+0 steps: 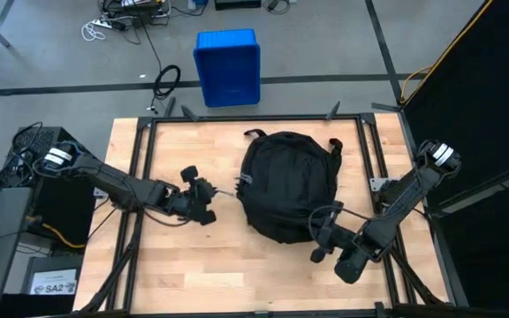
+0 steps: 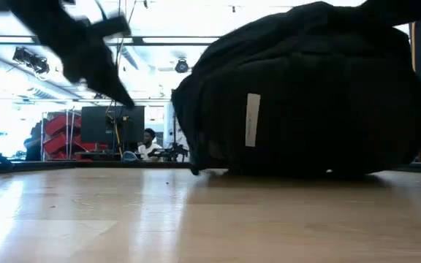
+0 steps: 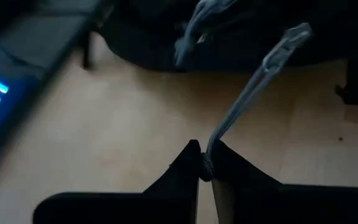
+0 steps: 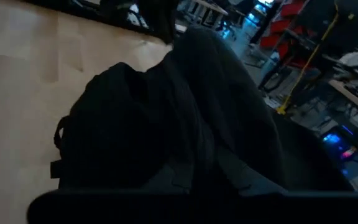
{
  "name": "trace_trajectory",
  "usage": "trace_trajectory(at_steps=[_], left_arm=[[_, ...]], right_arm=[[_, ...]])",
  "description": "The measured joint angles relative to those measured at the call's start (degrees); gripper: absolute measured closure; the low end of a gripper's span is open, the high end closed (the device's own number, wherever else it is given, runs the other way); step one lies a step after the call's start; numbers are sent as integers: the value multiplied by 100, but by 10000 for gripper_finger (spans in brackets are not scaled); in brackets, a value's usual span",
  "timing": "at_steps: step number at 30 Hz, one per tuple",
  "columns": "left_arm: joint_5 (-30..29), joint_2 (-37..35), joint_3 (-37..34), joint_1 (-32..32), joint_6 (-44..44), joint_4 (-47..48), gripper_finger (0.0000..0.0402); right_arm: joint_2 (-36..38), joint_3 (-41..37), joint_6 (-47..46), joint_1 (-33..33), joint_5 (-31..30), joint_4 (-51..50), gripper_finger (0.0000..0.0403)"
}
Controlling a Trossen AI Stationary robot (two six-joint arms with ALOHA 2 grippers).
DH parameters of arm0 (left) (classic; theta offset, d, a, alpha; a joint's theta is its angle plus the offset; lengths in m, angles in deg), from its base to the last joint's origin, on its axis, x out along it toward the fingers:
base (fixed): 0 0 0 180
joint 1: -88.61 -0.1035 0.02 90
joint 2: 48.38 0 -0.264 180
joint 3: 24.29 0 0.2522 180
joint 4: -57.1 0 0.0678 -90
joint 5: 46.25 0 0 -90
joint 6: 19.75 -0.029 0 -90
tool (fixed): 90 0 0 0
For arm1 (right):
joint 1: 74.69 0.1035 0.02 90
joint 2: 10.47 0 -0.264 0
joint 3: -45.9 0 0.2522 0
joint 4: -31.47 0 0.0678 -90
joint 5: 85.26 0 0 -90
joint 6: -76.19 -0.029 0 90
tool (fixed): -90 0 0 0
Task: Unpack backpack
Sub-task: Close the backpack
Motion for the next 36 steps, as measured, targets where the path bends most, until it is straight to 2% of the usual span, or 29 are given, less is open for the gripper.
trace_trajectory(at_steps=[3, 5, 9, 12, 16, 20, 23, 28, 30, 32, 34, 36], left_arm=[[898, -9, -699, -424, -441, -1464, 402], [1161, 78, -906, -503, -619, -2221, 402], [1224, 81, -817, -507, -885, -2552, 402], [1296, 86, -696, -460, -988, -2579, 402], [1362, 86, -464, -371, -1210, -2666, 402], [1400, 94, -292, -352, -1521, -2820, 402], [1400, 90, -167, -352, -1744, -2948, 402], [1399, 94, 2, -367, -1962, -2972, 402], [1402, 94, 29, -392, -1973, -2978, 402], [1400, 94, 44, -437, -1973, -2937, 402], [1402, 94, 59, -471, -1960, -2906, 402], [1400, 94, 59, -517, -1938, -2805, 402]], right_arm=[[0, 0, -42, -53, 60, -152, 403], [17, 0, -41, -105, 295, -183, 399], [114, -2, 12, -181, 901, -74, 372], [292, -4, 262, -93, 994, 255, 333], [624, 3, 1125, 6, 921, 1519, 266], [719, 7, 2641, -67, 1070, 3281, 202], [632, 8, 3477, -325, 1601, 4337, 167], [-186, 20, 3591, -1296, 2905, 5095, 140], [-709, 287, 3604, -1659, 3364, 5133, 138], [-1155, 834, 3722, -1871, 3545, 4744, 138], [-1536, 1637, 3842, -1953, 3548, 3844, 142], [-1897, 2542, 3741, -1991, 3515, 2527, 147]])
